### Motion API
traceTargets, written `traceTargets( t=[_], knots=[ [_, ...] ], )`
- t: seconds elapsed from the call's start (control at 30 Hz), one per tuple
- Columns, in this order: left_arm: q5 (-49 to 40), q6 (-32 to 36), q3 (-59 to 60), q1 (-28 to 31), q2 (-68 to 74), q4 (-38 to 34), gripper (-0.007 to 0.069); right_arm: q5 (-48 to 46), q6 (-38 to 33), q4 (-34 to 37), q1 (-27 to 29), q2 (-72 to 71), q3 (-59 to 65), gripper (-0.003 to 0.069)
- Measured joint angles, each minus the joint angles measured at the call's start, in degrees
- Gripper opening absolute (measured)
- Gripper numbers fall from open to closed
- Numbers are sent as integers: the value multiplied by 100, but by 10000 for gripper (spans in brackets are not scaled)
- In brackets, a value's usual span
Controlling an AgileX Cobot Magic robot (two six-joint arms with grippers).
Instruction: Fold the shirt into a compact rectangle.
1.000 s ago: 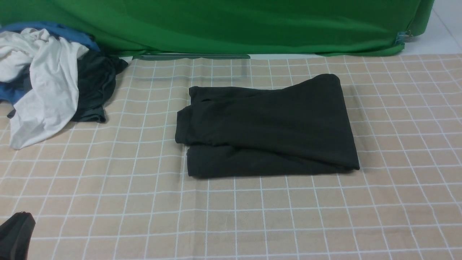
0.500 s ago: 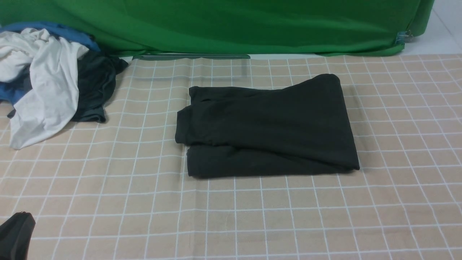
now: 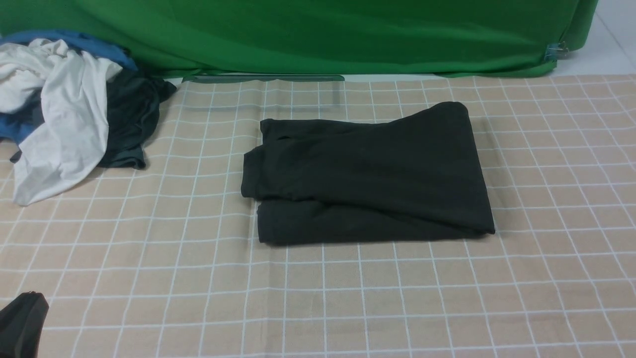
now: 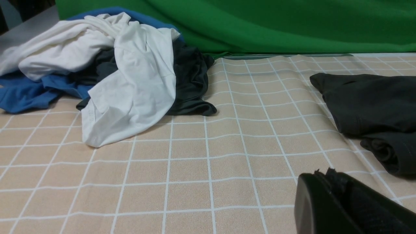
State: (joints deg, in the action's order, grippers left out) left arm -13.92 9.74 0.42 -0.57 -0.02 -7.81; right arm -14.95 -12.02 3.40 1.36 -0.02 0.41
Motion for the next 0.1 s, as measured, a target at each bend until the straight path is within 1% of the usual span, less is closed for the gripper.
traceTargets(
  t=[0.1],
  knots=[
    [0,0,0,0,0,0,20,0,0,0,0,0,0,237]
  ],
)
